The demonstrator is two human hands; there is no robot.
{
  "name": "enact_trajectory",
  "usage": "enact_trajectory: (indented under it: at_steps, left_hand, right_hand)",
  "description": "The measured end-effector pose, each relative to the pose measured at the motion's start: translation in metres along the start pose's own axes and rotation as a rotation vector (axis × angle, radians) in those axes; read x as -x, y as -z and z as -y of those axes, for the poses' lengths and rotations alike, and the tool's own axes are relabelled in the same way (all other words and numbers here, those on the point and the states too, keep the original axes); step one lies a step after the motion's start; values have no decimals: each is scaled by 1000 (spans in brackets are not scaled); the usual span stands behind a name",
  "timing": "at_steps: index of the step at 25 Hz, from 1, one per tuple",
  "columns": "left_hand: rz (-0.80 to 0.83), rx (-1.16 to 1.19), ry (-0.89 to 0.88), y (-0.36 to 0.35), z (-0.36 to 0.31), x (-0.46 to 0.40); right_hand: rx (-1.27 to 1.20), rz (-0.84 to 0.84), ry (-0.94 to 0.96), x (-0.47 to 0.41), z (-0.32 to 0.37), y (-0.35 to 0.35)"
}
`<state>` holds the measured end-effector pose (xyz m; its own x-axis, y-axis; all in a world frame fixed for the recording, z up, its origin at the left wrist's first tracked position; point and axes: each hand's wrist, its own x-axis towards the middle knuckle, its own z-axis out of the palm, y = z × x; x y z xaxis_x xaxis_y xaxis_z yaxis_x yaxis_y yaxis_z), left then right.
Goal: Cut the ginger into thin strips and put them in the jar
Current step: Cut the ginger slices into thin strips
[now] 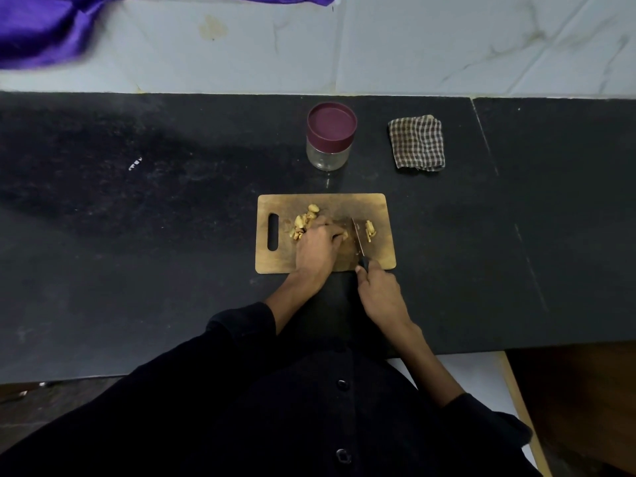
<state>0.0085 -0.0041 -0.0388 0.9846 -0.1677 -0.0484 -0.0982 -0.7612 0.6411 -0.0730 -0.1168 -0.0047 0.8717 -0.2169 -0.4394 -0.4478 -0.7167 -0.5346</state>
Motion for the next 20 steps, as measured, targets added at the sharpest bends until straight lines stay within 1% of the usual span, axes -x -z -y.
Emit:
enact_trajectory:
  at_steps: [4, 11, 15, 20]
  left_hand:
    - [-2, 6, -12, -1, 1, 0]
    - [0, -13, -17, 0, 1, 0]
    - [2, -21, -16, 0, 0, -1]
    - [-13, 4, -9, -1, 0, -1]
  right_hand:
    - [-10, 19, 17, -3, 3, -4]
    - [54, 16, 32, -9, 9, -4]
    - [120, 42, 2, -5, 11, -8]
    - [121, 62, -19, 4, 0, -9]
